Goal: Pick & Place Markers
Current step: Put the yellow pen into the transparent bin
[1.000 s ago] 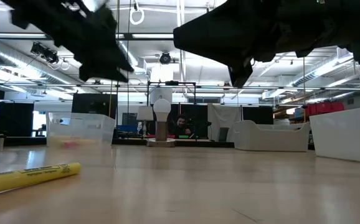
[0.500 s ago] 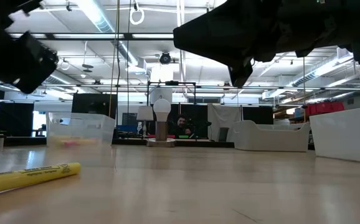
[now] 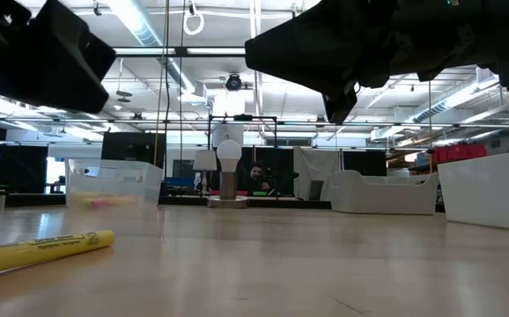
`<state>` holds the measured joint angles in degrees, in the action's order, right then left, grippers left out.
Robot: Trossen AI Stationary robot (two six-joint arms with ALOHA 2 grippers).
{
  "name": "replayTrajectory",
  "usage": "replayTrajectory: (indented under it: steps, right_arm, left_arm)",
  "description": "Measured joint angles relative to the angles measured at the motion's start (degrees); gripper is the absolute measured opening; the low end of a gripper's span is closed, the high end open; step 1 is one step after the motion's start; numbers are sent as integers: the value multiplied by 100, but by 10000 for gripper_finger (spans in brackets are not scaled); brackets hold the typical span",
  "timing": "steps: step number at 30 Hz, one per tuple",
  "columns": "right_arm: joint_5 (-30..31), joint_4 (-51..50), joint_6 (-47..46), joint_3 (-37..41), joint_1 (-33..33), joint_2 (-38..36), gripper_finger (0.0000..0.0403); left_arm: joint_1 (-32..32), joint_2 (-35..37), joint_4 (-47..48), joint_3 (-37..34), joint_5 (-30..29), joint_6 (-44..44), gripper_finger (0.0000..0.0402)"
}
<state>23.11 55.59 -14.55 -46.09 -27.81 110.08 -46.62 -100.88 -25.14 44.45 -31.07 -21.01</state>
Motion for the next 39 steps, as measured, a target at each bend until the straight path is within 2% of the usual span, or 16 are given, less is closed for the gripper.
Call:
replayTrajectory:
  steps: [5,9,15,19,24,32,39]
  right_arm:
    - [-2,-3,0,0,0,0,47]
    - [-2,-13,2,0,0,0,47]
    - [-3,-48,18,0,-1,0,47]
    - [-11,-95,5,0,-2,0,47]
    - [-6,-114,2,0,-2,0,47]
    - [-3,-133,-7,0,-2,0,47]
    - [-4,-148,-17,0,-2,0,47]
  left_arm:
    - [-72,-366,1528,1003,119,-731,217]
    - [-174,-612,1957,1345,181,-1015,244]
    - [-189,-950,1964,1385,-97,-1141,272]
    - [-186,-1078,1960,1385,-610,-1148,269]
    - [-191,-1201,2076,1385,-764,-1294,264]
    - [-189,-1184,3259,1407,-855,-2483,264]
    - [-209,-989,4233,1404,-686,-3134,264]
